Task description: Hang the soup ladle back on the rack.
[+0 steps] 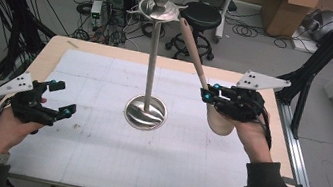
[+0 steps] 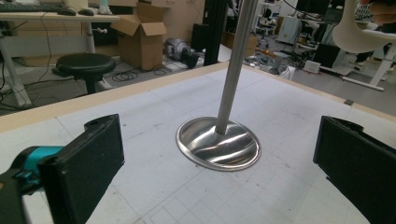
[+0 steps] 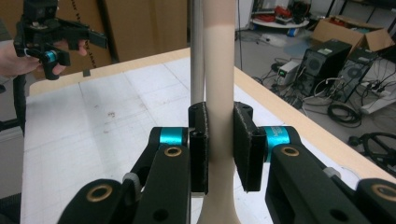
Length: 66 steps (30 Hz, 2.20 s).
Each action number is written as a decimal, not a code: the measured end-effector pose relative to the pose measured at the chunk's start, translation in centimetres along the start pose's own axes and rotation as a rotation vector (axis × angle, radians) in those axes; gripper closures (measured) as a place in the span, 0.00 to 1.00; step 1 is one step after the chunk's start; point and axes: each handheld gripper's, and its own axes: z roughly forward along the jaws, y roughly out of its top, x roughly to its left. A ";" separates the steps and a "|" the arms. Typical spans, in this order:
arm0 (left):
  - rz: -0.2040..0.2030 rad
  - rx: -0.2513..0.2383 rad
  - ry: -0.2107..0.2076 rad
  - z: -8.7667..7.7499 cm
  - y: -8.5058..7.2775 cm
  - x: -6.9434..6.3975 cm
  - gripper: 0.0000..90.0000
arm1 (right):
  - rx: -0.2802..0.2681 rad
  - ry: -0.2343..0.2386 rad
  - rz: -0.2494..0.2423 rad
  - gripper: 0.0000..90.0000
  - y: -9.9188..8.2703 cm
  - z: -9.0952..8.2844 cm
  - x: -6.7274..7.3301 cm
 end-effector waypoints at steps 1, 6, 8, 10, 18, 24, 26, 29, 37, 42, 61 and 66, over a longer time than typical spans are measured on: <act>-0.001 0.000 0.000 0.0 0.0 0.0 0.02 | 0.006 -0.002 0.000 0.87 0.0 0.2 0.0; 0.000 0.000 0.001 -0.1 0.0 -0.1 0.02 | 0.027 0.008 0.002 0.87 0.0 1.3 0.0; -0.006 -0.002 -0.002 -0.2 0.0 -0.1 0.02 | 0.028 0.010 -0.001 0.87 0.0 1.7 0.0; -0.005 -0.003 0.003 -0.3 -0.1 0.0 0.02 | 0.031 0.014 0.005 0.87 0.0 2.0 0.0; -0.005 -0.009 0.003 -0.4 0.0 -0.1 0.02 | 0.037 0.024 0.010 0.87 -0.1 3.1 0.0; -0.004 -0.013 0.005 -0.6 0.1 -0.1 0.02 | 0.033 0.023 0.008 0.87 -0.2 4.1 -0.1; -0.005 -0.015 0.004 -0.6 0.1 -0.1 0.02 | 0.035 0.026 0.009 0.87 -0.2 4.5 0.0; -0.003 -0.015 0.003 -0.7 0.1 -0.1 0.02 | 0.035 0.032 0.010 0.87 -0.2 5.1 0.0; -0.005 -0.017 0.006 -0.9 0.1 -0.1 0.02 | 0.035 0.029 0.013 0.87 -0.1 6.0 0.1; -0.003 -0.018 0.004 -0.8 0.1 -0.1 0.02 | 0.034 0.026 0.015 0.87 -0.1 6.5 0.2; -0.003 -0.025 0.008 -1.1 0.2 0.0 0.02 | -0.051 0.038 0.012 0.45 -0.5 4.9 0.9; -0.002 -0.036 0.007 -1.2 0.3 -0.1 0.02 | -0.054 0.023 0.010 0.29 -1.4 4.0 1.2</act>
